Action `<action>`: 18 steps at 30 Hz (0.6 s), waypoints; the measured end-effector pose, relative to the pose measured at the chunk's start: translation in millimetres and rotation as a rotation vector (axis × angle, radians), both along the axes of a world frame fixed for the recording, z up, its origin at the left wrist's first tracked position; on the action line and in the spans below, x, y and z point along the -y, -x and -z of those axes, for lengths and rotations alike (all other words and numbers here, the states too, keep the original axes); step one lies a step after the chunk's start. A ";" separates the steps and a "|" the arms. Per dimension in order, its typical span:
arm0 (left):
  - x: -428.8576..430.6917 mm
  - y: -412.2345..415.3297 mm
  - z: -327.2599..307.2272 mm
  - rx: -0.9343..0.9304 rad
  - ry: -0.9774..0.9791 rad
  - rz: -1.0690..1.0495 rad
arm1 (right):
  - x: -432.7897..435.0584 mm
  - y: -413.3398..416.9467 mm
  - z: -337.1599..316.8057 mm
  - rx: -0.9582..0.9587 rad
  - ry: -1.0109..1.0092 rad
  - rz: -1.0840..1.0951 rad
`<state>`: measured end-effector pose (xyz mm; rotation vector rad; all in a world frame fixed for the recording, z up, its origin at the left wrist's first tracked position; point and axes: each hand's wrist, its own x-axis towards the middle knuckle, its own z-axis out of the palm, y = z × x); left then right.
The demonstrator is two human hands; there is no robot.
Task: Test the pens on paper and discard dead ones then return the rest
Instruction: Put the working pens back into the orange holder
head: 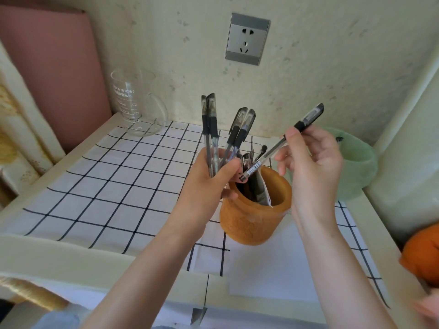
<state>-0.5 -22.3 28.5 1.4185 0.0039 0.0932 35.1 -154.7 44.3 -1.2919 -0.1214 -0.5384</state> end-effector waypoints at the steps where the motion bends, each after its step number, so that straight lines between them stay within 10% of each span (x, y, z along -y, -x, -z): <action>1: 0.3 -0.8 0.9 -0.007 -0.011 -0.015 | -0.3 -0.4 1.3 -0.005 -0.007 -0.003; 18: 1.7 -2.7 1.8 0.006 -0.070 0.027 | 4.5 -1.3 11.4 -0.171 0.395 0.003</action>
